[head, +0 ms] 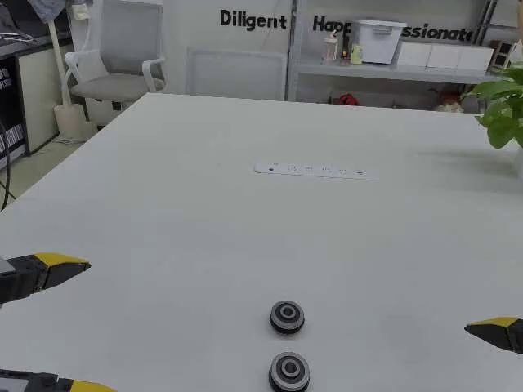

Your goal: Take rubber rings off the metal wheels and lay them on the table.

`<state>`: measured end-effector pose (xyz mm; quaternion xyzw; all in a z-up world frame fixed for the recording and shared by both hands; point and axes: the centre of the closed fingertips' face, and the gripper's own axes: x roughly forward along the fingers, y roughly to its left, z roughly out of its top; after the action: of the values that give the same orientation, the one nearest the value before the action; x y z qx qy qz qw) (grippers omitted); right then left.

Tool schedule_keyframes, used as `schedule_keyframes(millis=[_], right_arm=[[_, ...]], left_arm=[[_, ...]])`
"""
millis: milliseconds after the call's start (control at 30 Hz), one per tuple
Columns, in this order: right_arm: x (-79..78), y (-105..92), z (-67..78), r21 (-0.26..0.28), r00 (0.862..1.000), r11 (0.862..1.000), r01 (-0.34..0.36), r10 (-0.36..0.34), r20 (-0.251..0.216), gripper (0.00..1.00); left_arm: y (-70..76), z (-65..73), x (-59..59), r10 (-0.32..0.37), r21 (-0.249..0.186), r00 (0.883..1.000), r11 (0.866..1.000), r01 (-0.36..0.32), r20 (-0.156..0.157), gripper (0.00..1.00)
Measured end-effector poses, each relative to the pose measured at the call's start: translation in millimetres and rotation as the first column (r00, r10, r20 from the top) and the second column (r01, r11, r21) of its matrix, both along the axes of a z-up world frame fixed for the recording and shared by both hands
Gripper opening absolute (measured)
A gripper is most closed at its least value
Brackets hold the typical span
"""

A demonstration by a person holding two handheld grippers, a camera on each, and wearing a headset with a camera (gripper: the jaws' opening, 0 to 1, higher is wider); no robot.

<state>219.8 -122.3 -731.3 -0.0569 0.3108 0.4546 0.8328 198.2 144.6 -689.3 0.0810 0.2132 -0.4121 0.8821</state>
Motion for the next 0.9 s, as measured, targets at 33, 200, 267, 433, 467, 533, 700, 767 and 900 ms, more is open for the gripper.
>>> schedule_keyframes(millis=[33,200,267,433,467,533,700,767,900], right_arm=[[-0.6,0.1,1.0,-0.002,1.000,1.000,0.000,0.000,0.003,0.91],[-3.6,-0.3,5.7,-0.006,1.000,1.000,0.001,-0.001,0.018,0.90],[-4.9,-1.0,6.8,-0.005,1.000,1.000,0.004,-0.004,0.022,0.90],[-9.6,-3.7,8.6,-0.010,0.999,1.000,0.014,-0.014,0.029,0.90],[-9.8,-3.9,8.8,-0.009,0.999,1.000,0.016,-0.016,0.030,0.90],[-11.6,-4.7,9.3,-0.008,0.999,1.000,0.024,-0.024,0.033,0.90],[-10.9,-7.0,10.5,0.020,0.998,0.998,0.057,-0.058,0.032,0.87],[-9.6,-6.9,11.1,0.017,0.998,0.998,0.058,-0.058,0.038,0.88],[-10.6,-5.5,9.3,-0.003,0.998,0.999,0.044,-0.044,0.037,0.88]], left_arm=[[0.3,0.1,-0.5,0.001,0.000,1.000,1.000,-0.001,0.001,1.00],[2.3,0.4,-2.2,0.006,0.002,1.000,1.000,-0.006,0.004,1.00],[2.8,0.5,-2.7,0.005,0.005,1.000,1.000,-0.005,0.005,1.00],[3.4,1.2,-3.1,0.006,0.008,1.000,1.000,-0.006,0.011,1.00],[3.5,1.3,-3.3,0.006,0.008,1.000,1.000,-0.006,0.012,1.00],[3.5,1.4,-4.2,0.005,0.006,1.000,1.000,-0.005,0.014,1.00],[5.1,1.8,-3.6,0.006,0.007,1.000,1.000,-0.006,0.016,1.00],[5.3,2.8,-3.9,-0.001,0.014,1.000,1.000,0.000,0.016,1.00],[6.1,4.3,-2.6,0.000,0.013,1.000,1.000,0.000,0.017,1.00]])
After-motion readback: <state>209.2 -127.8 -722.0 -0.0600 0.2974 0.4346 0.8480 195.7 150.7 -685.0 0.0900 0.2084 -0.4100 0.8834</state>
